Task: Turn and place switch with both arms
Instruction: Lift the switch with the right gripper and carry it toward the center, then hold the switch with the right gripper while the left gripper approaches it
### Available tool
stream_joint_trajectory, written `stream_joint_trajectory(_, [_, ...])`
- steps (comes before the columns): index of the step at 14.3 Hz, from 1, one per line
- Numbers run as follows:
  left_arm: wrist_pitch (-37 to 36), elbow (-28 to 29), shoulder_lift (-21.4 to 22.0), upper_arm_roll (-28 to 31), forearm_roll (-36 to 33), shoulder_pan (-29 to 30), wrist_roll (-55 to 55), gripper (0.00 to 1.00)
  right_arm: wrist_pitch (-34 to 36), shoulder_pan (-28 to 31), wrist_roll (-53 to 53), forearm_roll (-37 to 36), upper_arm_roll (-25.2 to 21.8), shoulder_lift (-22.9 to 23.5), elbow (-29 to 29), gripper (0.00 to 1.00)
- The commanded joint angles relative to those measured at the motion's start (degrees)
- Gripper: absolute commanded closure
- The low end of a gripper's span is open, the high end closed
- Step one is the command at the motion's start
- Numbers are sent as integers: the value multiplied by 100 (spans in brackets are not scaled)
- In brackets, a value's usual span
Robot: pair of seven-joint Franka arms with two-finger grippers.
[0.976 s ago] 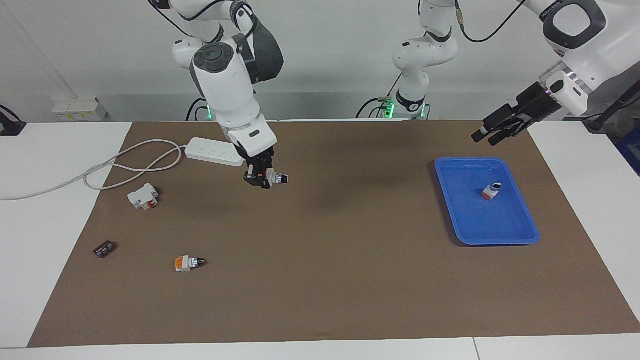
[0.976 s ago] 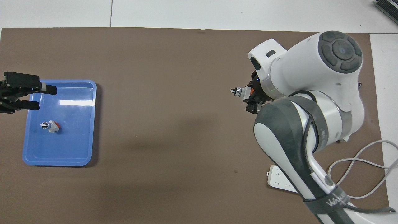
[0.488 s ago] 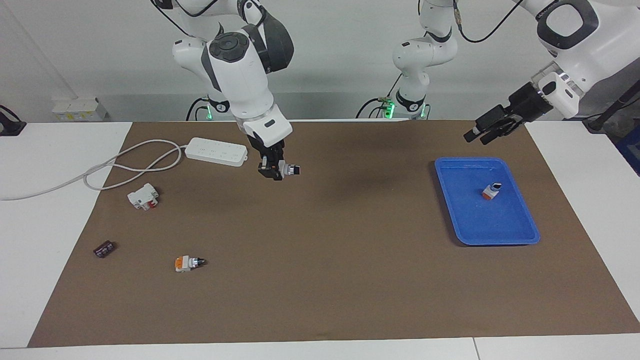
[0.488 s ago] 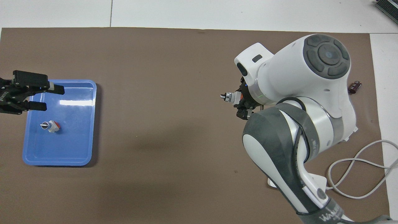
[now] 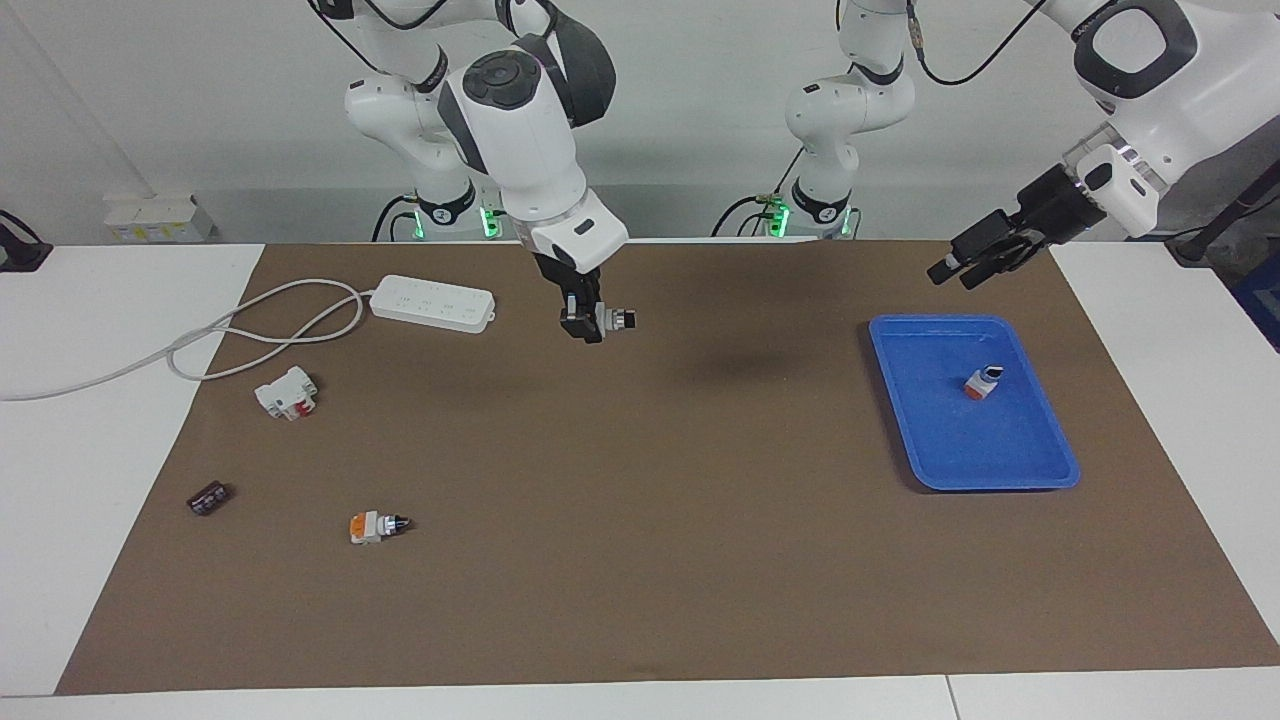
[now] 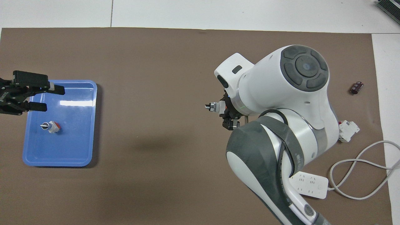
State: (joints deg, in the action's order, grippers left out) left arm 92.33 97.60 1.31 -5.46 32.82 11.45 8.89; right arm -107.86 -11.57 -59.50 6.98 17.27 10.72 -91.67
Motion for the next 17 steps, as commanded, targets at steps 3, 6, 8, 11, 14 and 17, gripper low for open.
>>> stream_joint_trajectory(3, [-5, -75, -52, 54, 76, -221, 393, 0, 20, 59, -360, 488, 135, -35, 36, 100])
stream_joint_trajectory(6, [22, 13, -17, 54, 155, -309, 691, 0, 11, 41, -361, 576, 215, -44, 193, 100])
stream_joint_trajectory(8, [92, 57, -8, 54, 304, -380, 999, 0, 11, 50, -334, 602, 364, -61, 246, 100])
stream_joint_trajectory(11, [354, 206, 10, 45, 602, -634, 1666, 5, 2, 41, -308, 751, 444, -166, 247, 100])
stream_joint_trajectory(14, [426, 294, 45, 45, 866, -872, 2509, 17, 37, 41, -308, 778, 444, -193, 238, 100])
stream_joint_trajectory(17, [435, 584, 203, 45, 1314, -960, 3187, 26, 37, 67, -282, 901, 444, -193, 238, 100])
